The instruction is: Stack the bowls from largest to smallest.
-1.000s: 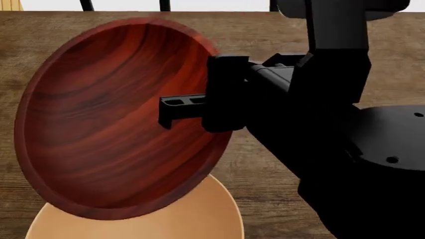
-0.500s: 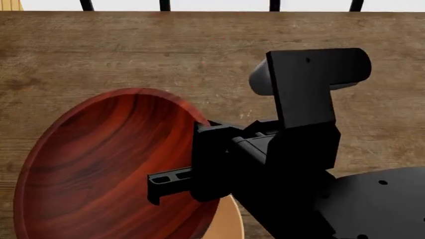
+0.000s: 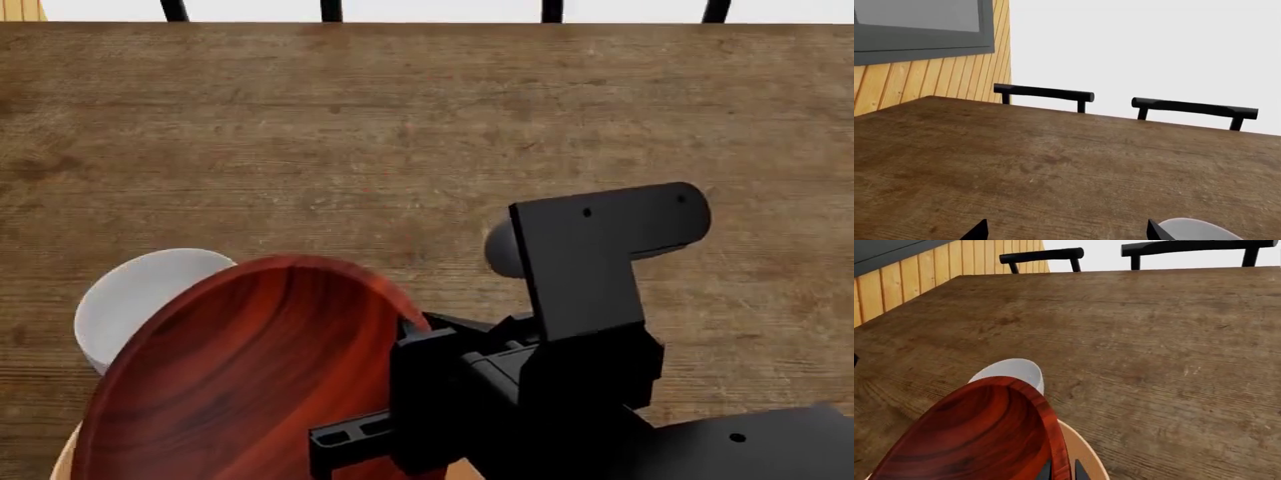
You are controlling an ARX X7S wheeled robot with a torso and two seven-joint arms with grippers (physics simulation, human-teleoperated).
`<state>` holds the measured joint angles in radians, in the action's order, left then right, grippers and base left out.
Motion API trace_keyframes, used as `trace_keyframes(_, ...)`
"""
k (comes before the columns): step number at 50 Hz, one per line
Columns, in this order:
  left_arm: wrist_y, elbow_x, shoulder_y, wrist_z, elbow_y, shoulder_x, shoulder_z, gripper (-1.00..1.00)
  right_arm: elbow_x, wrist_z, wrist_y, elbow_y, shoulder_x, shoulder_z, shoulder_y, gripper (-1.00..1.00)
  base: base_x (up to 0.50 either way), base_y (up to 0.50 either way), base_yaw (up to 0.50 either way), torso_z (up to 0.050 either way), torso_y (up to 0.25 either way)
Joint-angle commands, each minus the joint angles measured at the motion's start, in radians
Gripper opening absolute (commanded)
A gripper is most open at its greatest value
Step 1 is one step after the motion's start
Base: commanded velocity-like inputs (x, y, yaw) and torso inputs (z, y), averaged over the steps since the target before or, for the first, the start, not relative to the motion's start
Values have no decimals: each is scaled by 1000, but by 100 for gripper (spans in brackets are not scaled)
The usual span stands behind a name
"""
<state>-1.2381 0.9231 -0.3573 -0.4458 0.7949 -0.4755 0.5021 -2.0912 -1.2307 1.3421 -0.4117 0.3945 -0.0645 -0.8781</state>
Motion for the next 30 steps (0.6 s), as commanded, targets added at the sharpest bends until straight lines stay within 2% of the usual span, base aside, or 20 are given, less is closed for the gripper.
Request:
trace_keyframes(1, 11, -4, 2, 17, 11, 16, 30, 100, 69, 65, 8, -5, -21, 37, 39, -100, 0, 0, 0, 0, 0)
trace_keyframes(12, 23, -3, 5, 16, 7, 8, 34, 100, 121, 111, 21, -22, -34, 36, 105, -100, 0, 0, 0, 0, 0)
trace_keyframes(28, 27, 7, 5, 6, 8, 4, 31, 100, 168, 154, 25, -26, -14, 38, 118, -100, 0, 0, 0, 0, 0)
trace_keyframes(29, 28, 7, 5, 6, 8, 3, 30, 100, 161, 149, 21, -28, -11, 35, 115, 100, 0, 0, 0, 0, 0)
trace_keyframes(30, 28, 8, 5, 6, 8, 3, 30, 100, 156, 145, 19, -32, -8, 33, 113, 100, 0, 0, 0, 0, 0)
